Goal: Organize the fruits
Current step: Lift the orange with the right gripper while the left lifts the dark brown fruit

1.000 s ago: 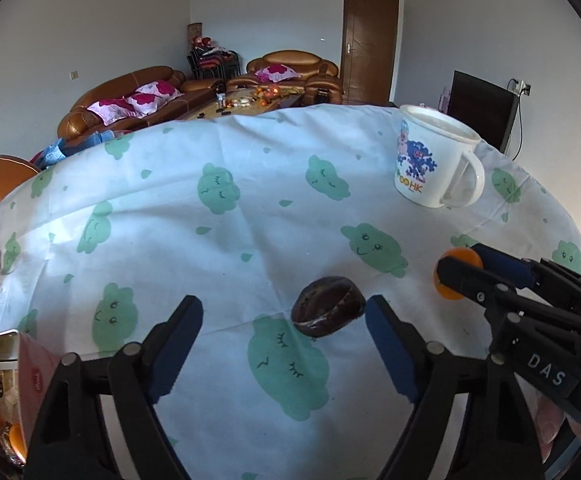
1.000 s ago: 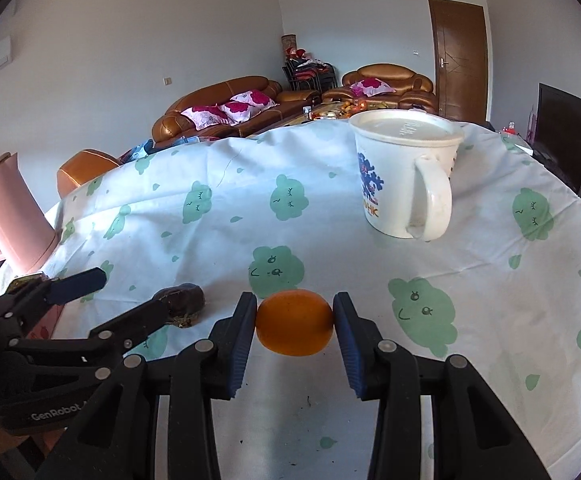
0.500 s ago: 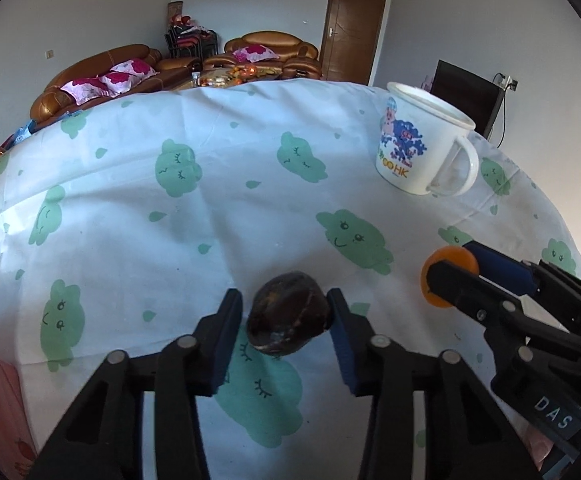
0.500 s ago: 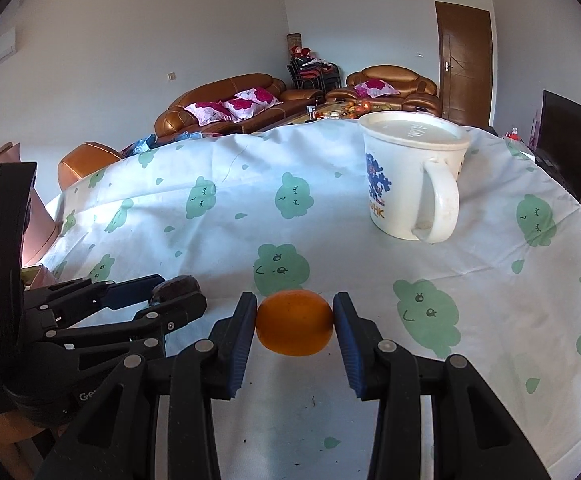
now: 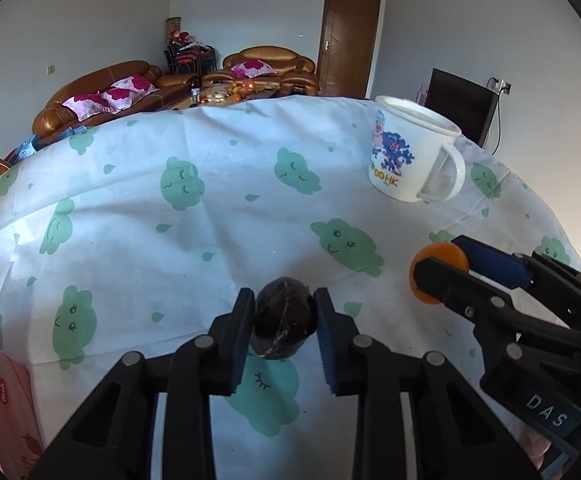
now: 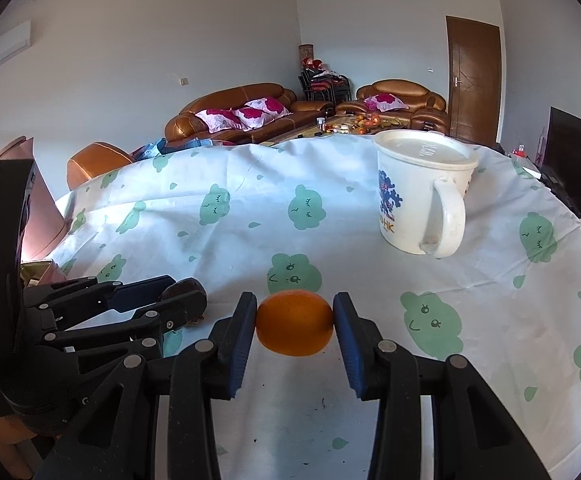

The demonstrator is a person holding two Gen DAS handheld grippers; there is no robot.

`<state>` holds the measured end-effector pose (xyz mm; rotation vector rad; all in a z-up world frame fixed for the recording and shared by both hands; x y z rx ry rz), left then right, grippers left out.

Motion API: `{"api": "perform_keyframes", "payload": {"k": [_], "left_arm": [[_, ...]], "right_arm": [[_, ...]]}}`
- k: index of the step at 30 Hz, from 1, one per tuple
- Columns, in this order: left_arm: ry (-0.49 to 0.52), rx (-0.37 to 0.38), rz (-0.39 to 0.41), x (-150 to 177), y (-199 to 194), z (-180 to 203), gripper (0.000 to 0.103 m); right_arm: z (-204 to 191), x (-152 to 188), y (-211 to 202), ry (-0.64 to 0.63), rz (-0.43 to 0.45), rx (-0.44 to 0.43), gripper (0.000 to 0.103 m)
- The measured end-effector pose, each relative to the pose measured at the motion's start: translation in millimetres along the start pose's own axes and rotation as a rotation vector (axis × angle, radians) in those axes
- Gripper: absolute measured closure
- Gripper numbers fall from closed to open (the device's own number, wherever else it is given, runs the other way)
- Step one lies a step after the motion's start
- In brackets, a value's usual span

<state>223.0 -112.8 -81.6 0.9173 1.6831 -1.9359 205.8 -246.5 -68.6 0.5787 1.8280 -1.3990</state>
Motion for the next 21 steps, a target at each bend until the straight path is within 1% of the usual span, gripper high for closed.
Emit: {"api": "perform_keyframes", "payload": {"k": [11, 21], "left_arm": [[-0.014, 0.015, 0.027, 2.8, -8.6, -4.1, 0.075], [-0.014, 0.009, 0.058, 6.4, -18.5, -5.0, 0.076]], "right_arm": [[-3.8, -0.3, -6.3, -0.017, 0.035, -0.005, 0.061], [-8.0, -0.4, -13.6, -0.039, 0.072, -0.018, 0.061]]}}
Point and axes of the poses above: each gripper's, at about its wrist camera, not at the fingertips, and y roughly the way its jaws point, z to its right, x to its underside, the point moved 2 cm from there along y, roughly the way its jaws point, and after that the axes turned 2 degrees about -x, right-handed, at the moved point
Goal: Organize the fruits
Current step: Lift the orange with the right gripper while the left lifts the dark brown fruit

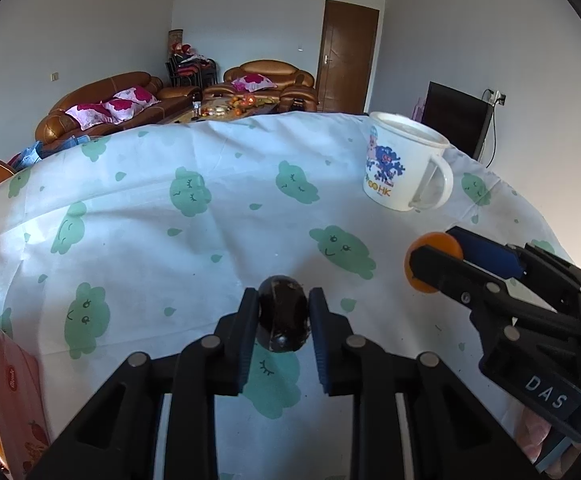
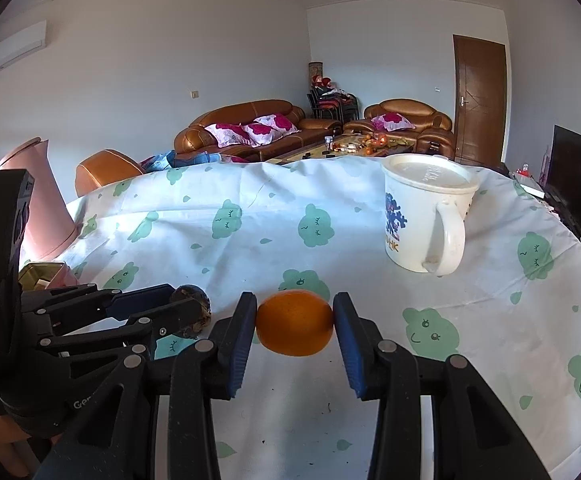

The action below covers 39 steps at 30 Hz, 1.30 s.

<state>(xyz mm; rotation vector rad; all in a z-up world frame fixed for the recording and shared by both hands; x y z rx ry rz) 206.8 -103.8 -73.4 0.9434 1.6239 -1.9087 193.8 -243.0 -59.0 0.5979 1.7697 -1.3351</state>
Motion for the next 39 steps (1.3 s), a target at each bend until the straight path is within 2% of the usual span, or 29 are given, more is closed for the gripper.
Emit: {"api": "perform_keyframes", "payload": {"k": [22, 39], "left_arm": [[0.001, -0.021, 0.091, 8.1, -28.5, -4.2, 0.077], [0.03, -0.067, 0.182, 16.1, -52.6, -0.7, 0.077]], "right_arm": [[-7.1, 0.6, -15.3, -0.036, 0.08, -0.002, 0.061], [-17.0, 0.8, -31.0, -0.079, 0.159, 0.007, 0.061]]}}
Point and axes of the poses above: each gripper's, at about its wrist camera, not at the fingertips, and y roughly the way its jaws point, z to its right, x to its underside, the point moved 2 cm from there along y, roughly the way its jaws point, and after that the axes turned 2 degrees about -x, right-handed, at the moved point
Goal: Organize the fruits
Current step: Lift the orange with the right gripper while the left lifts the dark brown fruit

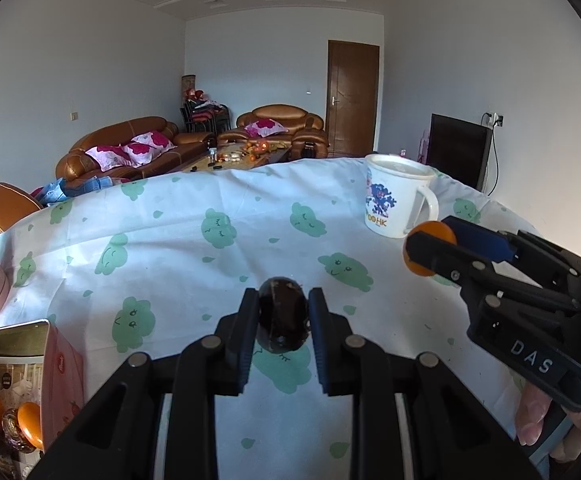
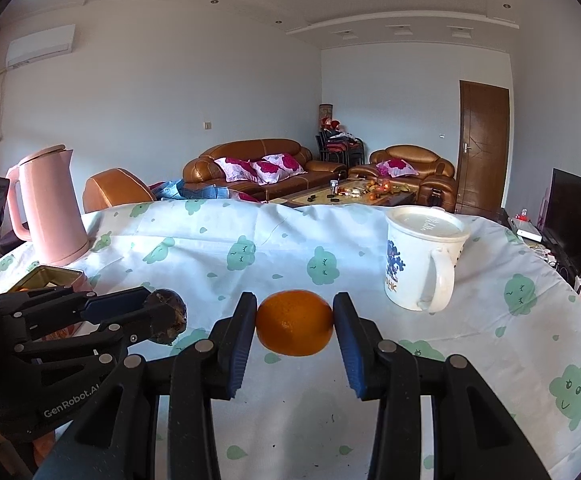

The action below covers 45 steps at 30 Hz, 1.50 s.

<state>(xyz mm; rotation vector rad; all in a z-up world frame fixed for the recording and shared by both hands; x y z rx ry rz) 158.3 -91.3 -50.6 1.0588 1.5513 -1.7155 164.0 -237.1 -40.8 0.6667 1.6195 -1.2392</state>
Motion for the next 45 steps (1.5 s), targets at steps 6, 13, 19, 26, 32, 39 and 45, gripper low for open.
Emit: {"api": "perform_keyframes", "payload": {"k": [6, 13, 19, 26, 32, 39, 45], "left_arm": [[0.002, -0.006, 0.021, 0.9, -5.9, -1.1, 0.077], [-0.007, -0.012, 0.04, 3.0, -12.5, -3.9, 0.077], [0.001, -0.021, 0.069, 4.2, -19.9, -3.7, 0.077], [0.02, -0.038, 0.113, 7.3, -33.3, -1.2, 0.077], [0.02, -0.048, 0.136, 7.8, -39.6, -2.0, 0.077], [0.005, -0.039, 0.139, 9.9, -43.3, -6.9, 0.077], [-0.006, -0.042, 0.147, 12.5, -49.3, -13.1, 0.077]], "right_arm": [[-2.9, 0.0, -6.0, -0.011, 0.025, 0.001, 0.061], [-9.4, 0.3, -17.6, -0.033, 0.074, -0.003, 0.061], [-16.9, 1.0, -26.3, -0.054, 0.11, -0.02, 0.061], [-19.1, 2.0, -29.6, -0.055, 0.118, -0.026, 0.061], [-23.1, 2.8, -33.5, -0.062, 0.125, -0.028, 0.061], [-27.7, 4.2, -39.3, -0.058, 0.123, -0.032, 0.061], [-38.2, 5.7, -45.1, -0.076, 0.131, -0.04, 0.061]]}}
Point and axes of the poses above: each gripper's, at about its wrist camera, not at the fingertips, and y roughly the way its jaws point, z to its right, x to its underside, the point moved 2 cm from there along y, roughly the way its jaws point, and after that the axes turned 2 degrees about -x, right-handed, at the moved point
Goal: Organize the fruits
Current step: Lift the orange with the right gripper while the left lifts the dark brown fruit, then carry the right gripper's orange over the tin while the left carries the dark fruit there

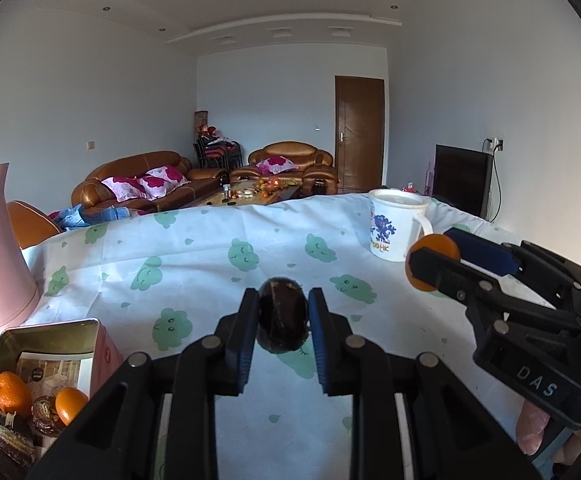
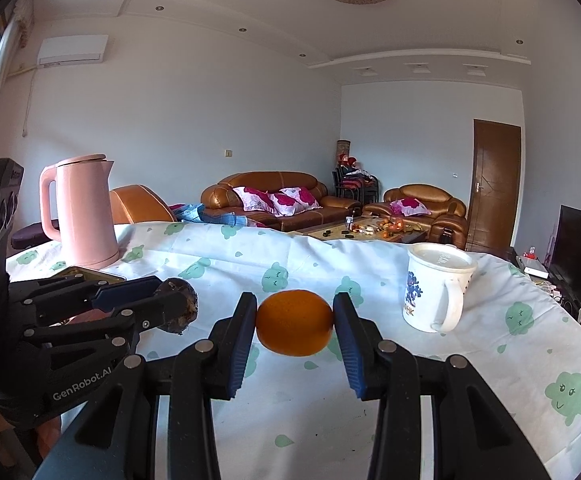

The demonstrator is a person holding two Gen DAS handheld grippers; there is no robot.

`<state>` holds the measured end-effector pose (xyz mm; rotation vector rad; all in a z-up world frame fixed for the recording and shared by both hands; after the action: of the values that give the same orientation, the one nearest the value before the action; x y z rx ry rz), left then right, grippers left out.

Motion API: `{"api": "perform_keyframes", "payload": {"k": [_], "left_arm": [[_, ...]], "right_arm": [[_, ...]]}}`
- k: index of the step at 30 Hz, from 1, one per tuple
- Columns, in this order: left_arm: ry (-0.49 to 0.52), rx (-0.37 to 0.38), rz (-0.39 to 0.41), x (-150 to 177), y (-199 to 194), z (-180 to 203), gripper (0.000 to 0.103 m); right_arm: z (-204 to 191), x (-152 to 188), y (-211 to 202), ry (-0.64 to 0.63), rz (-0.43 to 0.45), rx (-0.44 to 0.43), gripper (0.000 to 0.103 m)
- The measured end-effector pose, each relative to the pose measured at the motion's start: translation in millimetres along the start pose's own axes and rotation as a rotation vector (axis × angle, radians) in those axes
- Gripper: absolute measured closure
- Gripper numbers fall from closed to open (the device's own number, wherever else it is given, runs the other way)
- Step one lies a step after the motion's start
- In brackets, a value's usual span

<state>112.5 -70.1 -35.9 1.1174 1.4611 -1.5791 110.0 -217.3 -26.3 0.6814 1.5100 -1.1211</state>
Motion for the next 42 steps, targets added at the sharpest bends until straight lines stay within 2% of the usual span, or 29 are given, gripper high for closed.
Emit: {"api": "perform_keyframes", "payload": {"k": [17, 42], "left_arm": [[-0.034, -0.028, 0.03, 3.3, -31.3, -30.7, 0.077], [-0.116, -0.1, 0.036, 9.4, -84.0, -97.1, 0.077]], "right_arm": [[-34.3, -2.8, 1.4, -0.004, -0.005, -0.103, 0.061], [-112.5, -31.9, -2.6, -0.065, 0.032, -0.262, 0.061]]}}
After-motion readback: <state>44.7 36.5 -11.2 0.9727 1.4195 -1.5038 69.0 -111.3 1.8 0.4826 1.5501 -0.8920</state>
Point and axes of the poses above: each gripper's, at about its wrist camera, not at the fingertips, and y roughly the way its jaws point, z to its right, x to its underside, the point moved 2 cm from there along y, roughly the way its jaws point, and after that the axes turned 2 degrees about -x, right-handed, at the moved point
